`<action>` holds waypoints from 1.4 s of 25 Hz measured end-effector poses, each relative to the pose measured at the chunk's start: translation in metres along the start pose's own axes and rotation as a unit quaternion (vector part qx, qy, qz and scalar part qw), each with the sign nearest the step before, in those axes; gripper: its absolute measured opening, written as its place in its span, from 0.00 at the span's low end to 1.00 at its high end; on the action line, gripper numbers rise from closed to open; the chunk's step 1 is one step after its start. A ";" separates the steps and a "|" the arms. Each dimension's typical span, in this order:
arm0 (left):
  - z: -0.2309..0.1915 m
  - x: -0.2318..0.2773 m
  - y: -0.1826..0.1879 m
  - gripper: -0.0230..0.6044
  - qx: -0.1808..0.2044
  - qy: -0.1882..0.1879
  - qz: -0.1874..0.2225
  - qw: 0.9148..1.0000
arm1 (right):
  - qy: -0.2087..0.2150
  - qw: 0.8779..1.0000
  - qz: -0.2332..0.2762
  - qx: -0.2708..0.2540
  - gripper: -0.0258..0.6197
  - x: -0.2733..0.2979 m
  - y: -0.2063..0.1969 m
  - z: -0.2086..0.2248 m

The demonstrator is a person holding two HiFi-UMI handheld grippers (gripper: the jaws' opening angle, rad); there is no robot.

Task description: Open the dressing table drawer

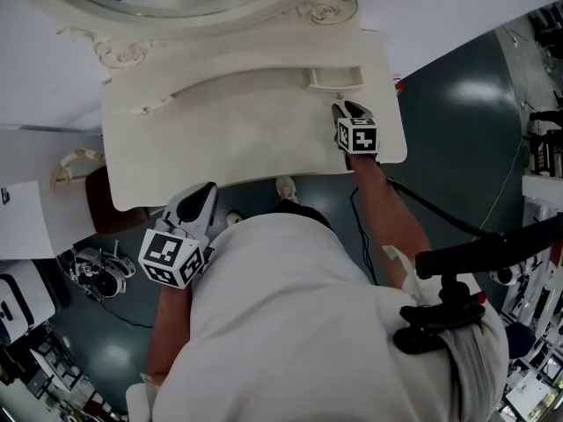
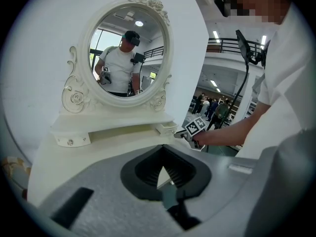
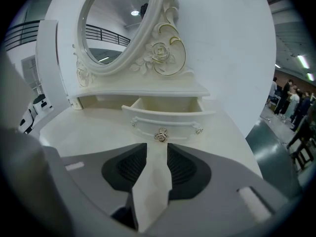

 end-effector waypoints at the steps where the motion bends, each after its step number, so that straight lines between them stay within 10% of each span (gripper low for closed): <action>1: 0.000 -0.002 -0.001 0.04 0.001 -0.003 0.000 1.000 | -0.001 1.000 -0.001 0.001 0.24 -0.003 -0.003 -0.002; 10: -0.004 -0.023 -0.010 0.04 0.018 -0.031 0.005 0.999 | -0.009 1.000 -0.006 0.002 0.04 -0.043 -0.030 -0.033; 35: -0.044 -0.132 -0.075 0.04 0.038 -0.068 0.005 0.997 | 0.067 0.997 -0.025 -0.010 0.04 -0.154 -0.096 -0.230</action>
Point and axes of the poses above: the fingertips, and each gripper's own axes: x forward along the fingers, z to its right, y out of its top, the point moved 1 cm from there along -x, backward along the fingers
